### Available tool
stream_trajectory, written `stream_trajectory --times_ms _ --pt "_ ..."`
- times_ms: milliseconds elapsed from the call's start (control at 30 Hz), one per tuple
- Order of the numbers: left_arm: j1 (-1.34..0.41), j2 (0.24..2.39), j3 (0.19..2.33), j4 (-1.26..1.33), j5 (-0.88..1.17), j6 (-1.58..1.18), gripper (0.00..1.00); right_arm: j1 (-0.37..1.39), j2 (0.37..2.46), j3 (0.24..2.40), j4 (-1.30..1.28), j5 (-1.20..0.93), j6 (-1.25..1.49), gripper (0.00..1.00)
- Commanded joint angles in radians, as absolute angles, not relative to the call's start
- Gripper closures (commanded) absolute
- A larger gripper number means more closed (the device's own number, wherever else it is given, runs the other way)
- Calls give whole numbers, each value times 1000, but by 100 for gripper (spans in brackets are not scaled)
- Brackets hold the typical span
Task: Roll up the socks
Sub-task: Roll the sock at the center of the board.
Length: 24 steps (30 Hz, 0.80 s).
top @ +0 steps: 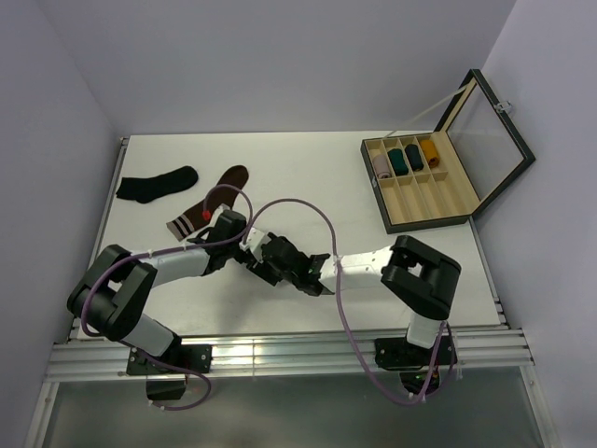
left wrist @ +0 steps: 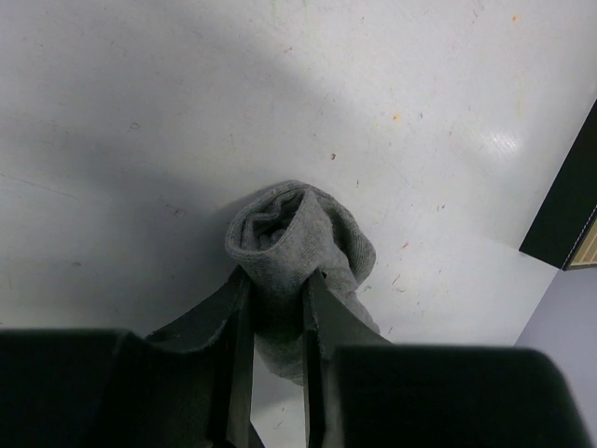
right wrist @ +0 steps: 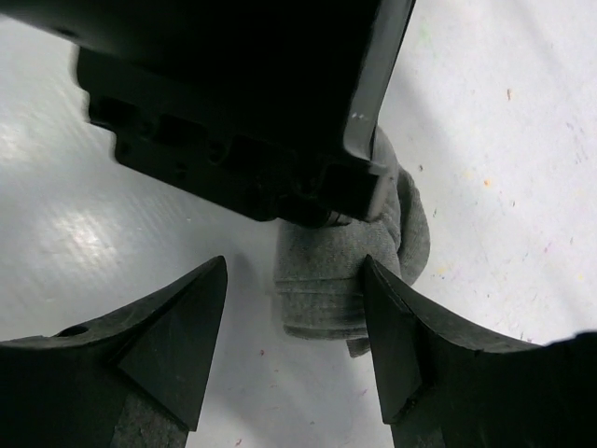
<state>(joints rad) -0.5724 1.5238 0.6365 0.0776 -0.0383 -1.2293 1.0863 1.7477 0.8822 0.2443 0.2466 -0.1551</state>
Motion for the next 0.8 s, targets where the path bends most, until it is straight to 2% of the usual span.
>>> stream_trajectory --times_ms 0,200,467,767 --pt "-583 1568 621 -72 -46 -1169 100 1091 1807 887 262 319 -164 33" --pt "-581 1568 624 -74 -40 -1157 100 1080 1838 882 215 416 -103 33" --pt "-581 1583 641 -81 -31 -1140 100 1043 1766 847 222 362 -60 32" --pt "-581 1582 663 -95 -14 -1117 100 1037 1920 943 114 411 -25 33"
